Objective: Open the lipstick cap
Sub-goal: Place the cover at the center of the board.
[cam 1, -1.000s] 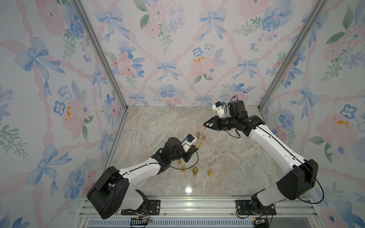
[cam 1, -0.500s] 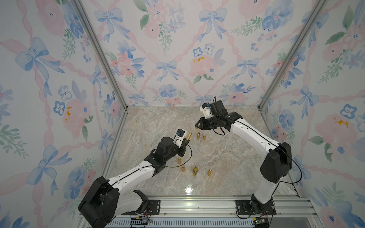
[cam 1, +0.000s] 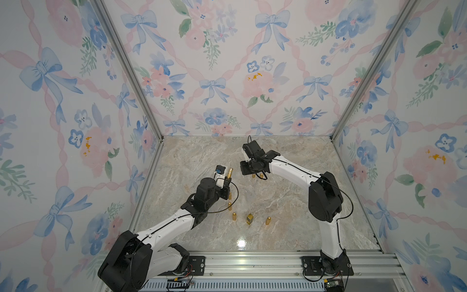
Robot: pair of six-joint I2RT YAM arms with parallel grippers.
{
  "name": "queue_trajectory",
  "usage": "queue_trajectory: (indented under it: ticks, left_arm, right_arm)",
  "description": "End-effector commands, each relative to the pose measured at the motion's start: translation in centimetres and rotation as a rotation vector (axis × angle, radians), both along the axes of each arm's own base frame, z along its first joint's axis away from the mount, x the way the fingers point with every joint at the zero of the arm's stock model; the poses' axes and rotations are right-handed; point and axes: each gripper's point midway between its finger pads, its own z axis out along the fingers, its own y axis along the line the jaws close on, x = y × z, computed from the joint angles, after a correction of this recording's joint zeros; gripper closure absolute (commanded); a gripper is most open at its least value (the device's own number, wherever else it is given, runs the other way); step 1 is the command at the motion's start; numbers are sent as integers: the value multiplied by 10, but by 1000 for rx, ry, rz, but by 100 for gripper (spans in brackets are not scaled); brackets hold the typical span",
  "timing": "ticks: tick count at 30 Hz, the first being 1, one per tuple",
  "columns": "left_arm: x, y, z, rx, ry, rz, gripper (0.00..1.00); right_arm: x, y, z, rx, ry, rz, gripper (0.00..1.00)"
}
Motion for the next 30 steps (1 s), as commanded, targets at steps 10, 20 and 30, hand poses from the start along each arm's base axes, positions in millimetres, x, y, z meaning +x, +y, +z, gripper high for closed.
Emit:
queue_trajectory:
  ticks: [10, 20, 30]
  left_arm:
    - [7, 8, 4, -54, -14, 49, 100]
    - [9, 9, 3, -59, -17, 61, 100]
    - [9, 8, 2, -62, -16, 56, 100]
  right_arm:
    - [20, 13, -45, -90, -49, -13, 82]
    - [26, 14, -64, -112, -48, -22, 82]
    - [26, 10, -77, -151, -48, -24, 81]
